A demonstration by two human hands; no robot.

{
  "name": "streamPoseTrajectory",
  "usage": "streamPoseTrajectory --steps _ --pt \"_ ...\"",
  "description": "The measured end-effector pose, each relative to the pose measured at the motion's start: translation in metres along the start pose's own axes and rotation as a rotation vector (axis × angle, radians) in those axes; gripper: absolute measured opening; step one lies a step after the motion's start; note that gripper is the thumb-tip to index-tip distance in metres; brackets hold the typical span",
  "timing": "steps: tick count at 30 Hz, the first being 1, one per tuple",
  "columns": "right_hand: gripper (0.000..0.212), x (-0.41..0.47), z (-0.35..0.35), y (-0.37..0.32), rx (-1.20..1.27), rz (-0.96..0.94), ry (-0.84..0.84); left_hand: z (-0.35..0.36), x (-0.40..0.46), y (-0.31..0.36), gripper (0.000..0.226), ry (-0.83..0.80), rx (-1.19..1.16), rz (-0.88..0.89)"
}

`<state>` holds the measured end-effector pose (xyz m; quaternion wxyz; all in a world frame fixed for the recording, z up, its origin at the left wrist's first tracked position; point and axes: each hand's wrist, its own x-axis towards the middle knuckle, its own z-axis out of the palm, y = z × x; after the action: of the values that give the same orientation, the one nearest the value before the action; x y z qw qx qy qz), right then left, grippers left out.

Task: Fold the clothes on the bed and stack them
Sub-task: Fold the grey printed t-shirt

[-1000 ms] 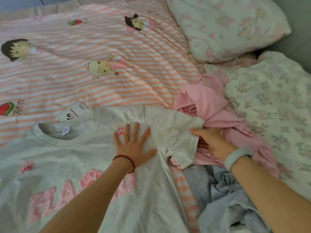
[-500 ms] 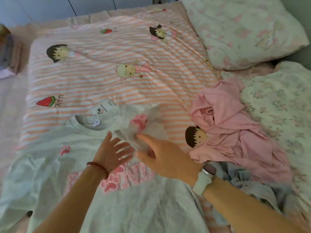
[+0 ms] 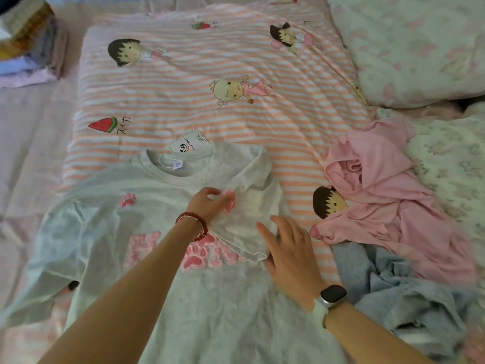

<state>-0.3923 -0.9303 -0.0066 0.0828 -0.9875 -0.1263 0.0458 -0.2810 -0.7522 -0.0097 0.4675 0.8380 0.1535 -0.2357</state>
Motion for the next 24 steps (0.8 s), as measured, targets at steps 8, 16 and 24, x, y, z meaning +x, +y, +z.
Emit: streamPoseTrajectory --steps 8,16,24 --pt "0.042 -0.007 0.013 0.034 0.184 0.175 0.209 -0.016 -0.028 -0.020 0.014 0.041 -0.555 -0.095" --pt "0.047 -0.015 0.018 0.034 0.048 0.101 0.224 0.001 -0.017 -0.029 0.047 0.192 0.180 0.056" --pt "0.046 0.009 0.016 0.044 -0.027 -0.106 0.246 0.015 -0.014 -0.016 0.022 0.185 0.431 0.034"
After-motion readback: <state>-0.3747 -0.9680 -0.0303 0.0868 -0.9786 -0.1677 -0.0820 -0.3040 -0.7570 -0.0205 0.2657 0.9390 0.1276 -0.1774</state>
